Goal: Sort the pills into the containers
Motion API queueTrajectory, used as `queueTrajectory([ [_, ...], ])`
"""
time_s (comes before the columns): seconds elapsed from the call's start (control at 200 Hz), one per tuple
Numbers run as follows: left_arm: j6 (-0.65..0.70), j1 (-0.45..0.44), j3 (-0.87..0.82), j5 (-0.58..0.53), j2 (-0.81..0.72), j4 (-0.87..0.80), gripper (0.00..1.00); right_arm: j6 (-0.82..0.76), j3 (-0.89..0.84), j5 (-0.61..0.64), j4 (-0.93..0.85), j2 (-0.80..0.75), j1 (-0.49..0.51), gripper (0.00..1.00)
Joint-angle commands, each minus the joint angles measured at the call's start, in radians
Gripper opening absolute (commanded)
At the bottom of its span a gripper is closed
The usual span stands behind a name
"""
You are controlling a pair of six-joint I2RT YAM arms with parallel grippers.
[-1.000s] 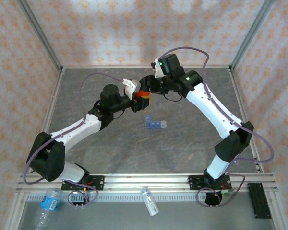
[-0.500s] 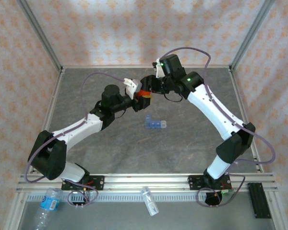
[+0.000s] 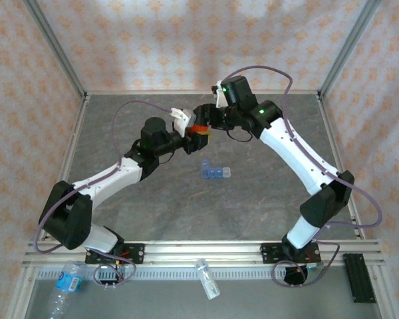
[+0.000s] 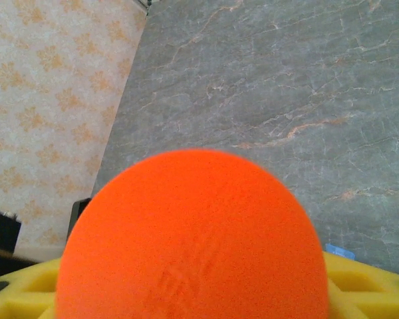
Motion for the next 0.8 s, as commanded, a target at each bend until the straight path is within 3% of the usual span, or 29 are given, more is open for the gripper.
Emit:
queueTrajectory([
  [0.0, -0.012, 0.012, 0.018, -0.027, -0.009, 0.043, 0.00, 0.019, 0.024, 0.023, 0.000, -0.054, -0.005, 0.69],
  [0.115, -0.009, 0.013, 0.016, -0.011, -0.007, 0.039, 0.00, 0.024, 0.039, 0.032, -0.002, -0.057, -0.016, 0.79],
  [0.4, 0.003, 0.012, 0.026, 0.042, -0.001, -0.003, 0.00, 0.063, 0.058, -0.013, 0.032, -0.046, -0.041, 0.85],
  [0.6, 0.030, 0.012, 0.051, 0.078, 0.000, -0.066, 0.00, 0.073, 0.075, -0.058, 0.042, -0.020, -0.043, 0.86],
  [0.796, 0.038, 0.011, 0.057, 0.086, -0.003, -0.084, 0.00, 0.078, 0.090, -0.106, 0.046, 0.006, -0.043, 0.80],
])
